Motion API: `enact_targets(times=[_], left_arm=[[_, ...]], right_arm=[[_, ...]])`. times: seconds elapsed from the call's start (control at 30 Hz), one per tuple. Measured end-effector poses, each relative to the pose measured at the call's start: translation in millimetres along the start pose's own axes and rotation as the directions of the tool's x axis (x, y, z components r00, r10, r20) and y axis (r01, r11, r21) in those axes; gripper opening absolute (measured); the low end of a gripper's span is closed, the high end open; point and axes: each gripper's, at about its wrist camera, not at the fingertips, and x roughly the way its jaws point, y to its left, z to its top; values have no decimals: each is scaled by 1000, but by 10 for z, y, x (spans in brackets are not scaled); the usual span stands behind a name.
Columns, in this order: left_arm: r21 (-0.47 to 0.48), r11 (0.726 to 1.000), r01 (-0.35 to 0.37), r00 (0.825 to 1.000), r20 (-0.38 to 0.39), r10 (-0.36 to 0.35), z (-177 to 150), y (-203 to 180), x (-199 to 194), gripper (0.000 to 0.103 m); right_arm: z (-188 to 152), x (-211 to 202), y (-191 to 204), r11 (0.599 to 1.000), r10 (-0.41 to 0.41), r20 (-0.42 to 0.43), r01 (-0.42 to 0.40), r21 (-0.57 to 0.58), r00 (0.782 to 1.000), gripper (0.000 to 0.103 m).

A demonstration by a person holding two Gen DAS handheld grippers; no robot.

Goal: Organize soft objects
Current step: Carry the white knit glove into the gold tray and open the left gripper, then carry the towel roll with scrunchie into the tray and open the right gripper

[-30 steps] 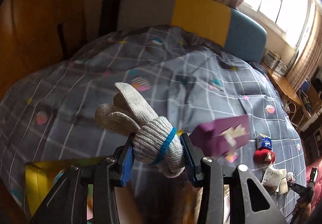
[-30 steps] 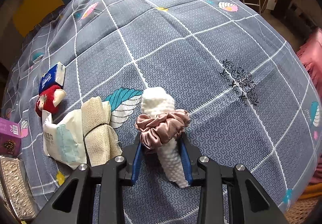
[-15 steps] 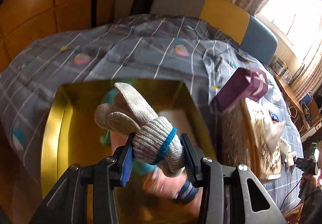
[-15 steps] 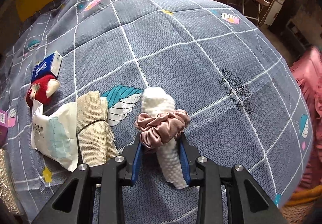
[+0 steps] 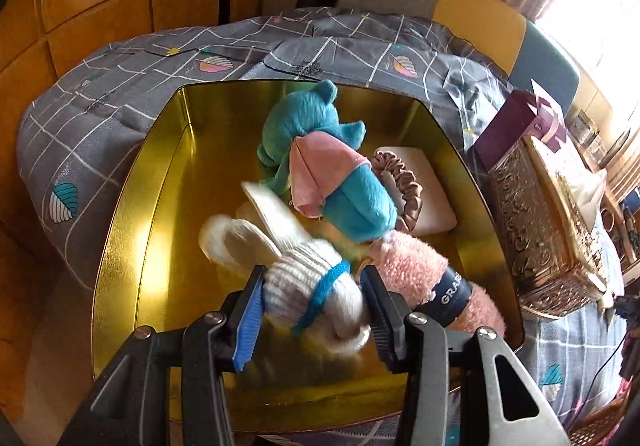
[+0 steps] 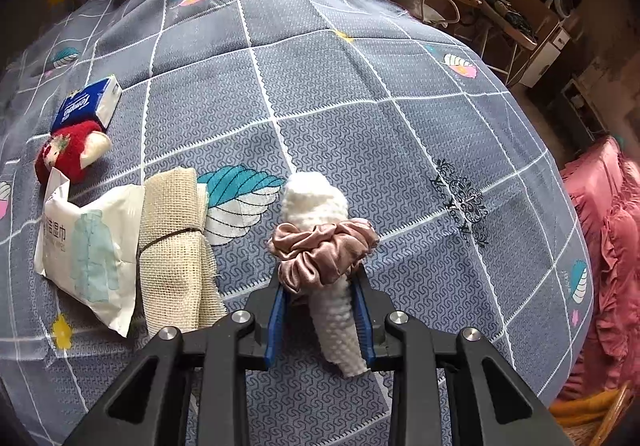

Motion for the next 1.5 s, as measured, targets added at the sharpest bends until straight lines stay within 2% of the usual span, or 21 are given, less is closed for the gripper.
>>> enact_targets(times=[0.23,0.33,0.47,0.7,0.83,0.9,1.1,1.23,1.33,1.43,1.5], left_arm=[[79,996,-43,995,95,36,-22,-92,-171,53],[98,994,-42,993,118,31,12,-121,-238,53],[115,993,-40,990,138,24,47,-147,-299,53],[140,990,-26,989,148,5,51,-193,-358,53],[151,988,-14,990,143,-8,46,-200,-350,53],[153,988,-4,990,142,-18,38,-203,-350,53],[161,987,19,990,135,-41,2,-215,-343,53],[162,987,24,990,135,-46,-13,-198,-355,53],[159,987,13,989,143,-36,-20,-159,-378,53],[140,990,4,988,151,-25,1,-100,-391,53],[127,992,-7,987,160,-14,15,-59,-402,53]], right_arm=[[42,-106,-78,999,-19,59,17,41,998,30],[76,-214,-79,998,-36,100,31,51,994,30],[184,-456,74,999,-16,162,10,36,987,30],[502,-869,835,990,89,225,-62,-124,970,30],[638,-1071,1362,968,181,221,-133,-214,959,30],[691,-1215,1645,951,239,223,-181,-250,945,30],[759,-1706,2544,877,399,223,-300,-374,889,30],[704,-2050,3154,801,511,198,-380,-463,836,30],[502,-2318,3572,708,608,153,-444,-550,779,30],[116,-2546,3916,578,692,63,-499,-646,719,30],[-220,-2640,4081,491,720,-6,-516,-703,694,30]])
